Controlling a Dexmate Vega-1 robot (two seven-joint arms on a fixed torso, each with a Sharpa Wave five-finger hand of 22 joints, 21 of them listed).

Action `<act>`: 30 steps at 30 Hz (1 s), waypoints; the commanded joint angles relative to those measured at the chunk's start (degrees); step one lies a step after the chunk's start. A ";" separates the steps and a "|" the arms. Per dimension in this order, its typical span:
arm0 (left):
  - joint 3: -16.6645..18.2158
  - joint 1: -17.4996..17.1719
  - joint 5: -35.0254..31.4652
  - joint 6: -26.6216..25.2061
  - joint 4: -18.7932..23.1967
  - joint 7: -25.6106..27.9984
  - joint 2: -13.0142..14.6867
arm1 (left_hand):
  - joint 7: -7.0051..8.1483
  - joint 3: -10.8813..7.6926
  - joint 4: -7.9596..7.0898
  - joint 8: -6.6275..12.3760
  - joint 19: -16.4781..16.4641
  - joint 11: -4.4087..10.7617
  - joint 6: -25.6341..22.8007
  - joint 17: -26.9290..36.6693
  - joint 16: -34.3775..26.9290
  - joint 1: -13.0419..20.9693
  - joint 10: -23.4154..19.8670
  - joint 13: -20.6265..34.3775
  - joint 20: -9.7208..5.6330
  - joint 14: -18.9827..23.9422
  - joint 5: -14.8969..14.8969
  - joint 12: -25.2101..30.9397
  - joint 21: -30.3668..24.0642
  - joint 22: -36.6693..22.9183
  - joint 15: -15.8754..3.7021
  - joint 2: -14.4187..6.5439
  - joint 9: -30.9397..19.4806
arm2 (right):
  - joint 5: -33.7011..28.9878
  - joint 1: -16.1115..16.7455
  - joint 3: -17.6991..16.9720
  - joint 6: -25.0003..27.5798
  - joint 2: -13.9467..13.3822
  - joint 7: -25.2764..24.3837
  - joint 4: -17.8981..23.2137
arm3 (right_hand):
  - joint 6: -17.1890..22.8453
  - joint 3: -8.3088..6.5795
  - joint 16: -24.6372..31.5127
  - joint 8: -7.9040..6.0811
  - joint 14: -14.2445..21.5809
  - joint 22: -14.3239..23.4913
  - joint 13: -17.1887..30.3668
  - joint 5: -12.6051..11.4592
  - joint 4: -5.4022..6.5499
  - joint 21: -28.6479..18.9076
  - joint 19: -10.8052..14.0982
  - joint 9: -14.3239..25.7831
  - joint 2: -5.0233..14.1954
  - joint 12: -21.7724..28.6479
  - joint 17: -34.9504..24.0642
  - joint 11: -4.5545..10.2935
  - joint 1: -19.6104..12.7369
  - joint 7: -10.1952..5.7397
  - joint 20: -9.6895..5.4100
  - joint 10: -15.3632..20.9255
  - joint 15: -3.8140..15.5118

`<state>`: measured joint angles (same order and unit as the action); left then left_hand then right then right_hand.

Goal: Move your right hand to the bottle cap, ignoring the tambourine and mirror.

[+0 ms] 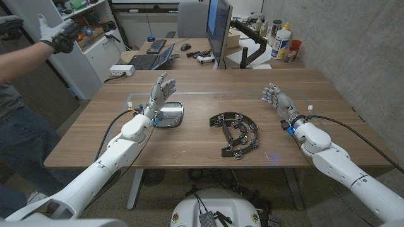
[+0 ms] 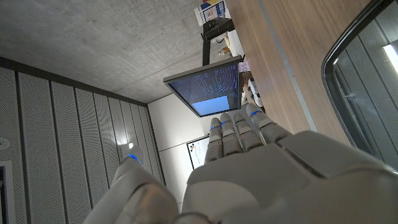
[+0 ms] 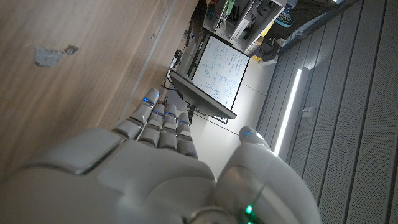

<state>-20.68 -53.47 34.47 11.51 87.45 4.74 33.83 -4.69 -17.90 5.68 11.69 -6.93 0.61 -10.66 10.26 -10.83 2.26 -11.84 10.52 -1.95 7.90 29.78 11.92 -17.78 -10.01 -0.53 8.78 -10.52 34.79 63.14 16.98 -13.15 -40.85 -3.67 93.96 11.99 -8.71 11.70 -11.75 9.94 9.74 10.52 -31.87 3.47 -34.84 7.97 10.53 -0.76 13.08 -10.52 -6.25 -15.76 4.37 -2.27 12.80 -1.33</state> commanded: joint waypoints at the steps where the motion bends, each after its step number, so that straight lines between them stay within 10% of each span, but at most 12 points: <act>1: 0.26 -0.43 0.49 -0.27 0.33 -0.17 0.25 | 0.28 0.31 0.01 -0.09 -0.03 0.02 -0.35 0.25 -0.16 0.46 -0.10 0.27 -2.39 -0.01 0.24 -0.23 0.30 -0.16 0.01 0.09 -0.32 | -1.28 2.43 -0.69 0.05 -0.72 -2.24 2.81 | 0.16 -0.06 -0.05 0.24 0.37 0.09 0.20 -0.59 -0.24 0.28 0.53 0.14 -0.22 0.03 -0.10 -0.04 -0.74 -1.19 -1.60 0.49 -0.15; 30: 0.88 -1.24 1.08 0.40 0.05 -0.88 0.85 | 0.19 0.74 0.26 -0.05 0.01 -0.03 -0.57 0.24 -0.23 0.88 -0.27 0.28 -1.99 0.15 0.66 -0.22 0.97 -0.19 0.14 -0.20 -0.34 | -4.01 6.82 -2.59 6.93 -4.95 -7.41 10.93 | 4.92 -0.55 -0.61 -0.77 0.65 0.15 0.30 -0.98 -2.86 2.56 0.94 0.14 -0.22 -0.23 0.09 3.32 -4.37 -6.53 0.21 0.65 -1.58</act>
<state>-20.06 -54.47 35.34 11.31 87.75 4.26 34.42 -4.69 -17.43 6.15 11.69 -6.93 0.61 -10.66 10.25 -10.83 2.54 -11.83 10.52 -1.95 7.90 30.11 11.92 -17.13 -10.00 -0.54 8.50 -10.52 31.71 67.80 15.35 -9.87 -43.74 -8.60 101.06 16.22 -9.19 11.23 -12.30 10.45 9.73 10.52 -32.64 1.26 -32.68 8.56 10.52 -0.83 13.08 -10.39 -3.94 -19.15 -1.70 -2.25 13.38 -2.26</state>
